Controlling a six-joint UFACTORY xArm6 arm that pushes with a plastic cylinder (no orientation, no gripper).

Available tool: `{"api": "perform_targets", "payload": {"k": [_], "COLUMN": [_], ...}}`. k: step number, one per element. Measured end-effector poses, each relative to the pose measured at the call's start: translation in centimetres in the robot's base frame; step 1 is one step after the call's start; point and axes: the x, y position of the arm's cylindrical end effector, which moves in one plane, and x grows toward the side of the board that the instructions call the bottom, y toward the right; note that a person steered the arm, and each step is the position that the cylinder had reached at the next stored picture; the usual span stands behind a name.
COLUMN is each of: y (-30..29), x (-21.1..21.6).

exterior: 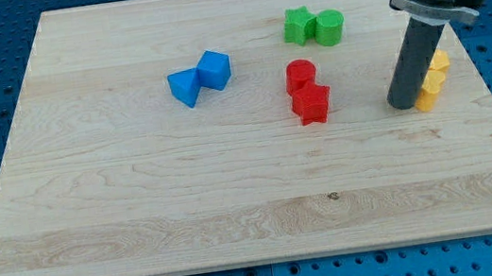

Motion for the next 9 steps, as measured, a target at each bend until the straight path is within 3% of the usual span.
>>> {"api": "perform_targets", "payload": {"k": [3, 9], "y": [2.5, -1.3], "x": [0.0, -0.9]}}
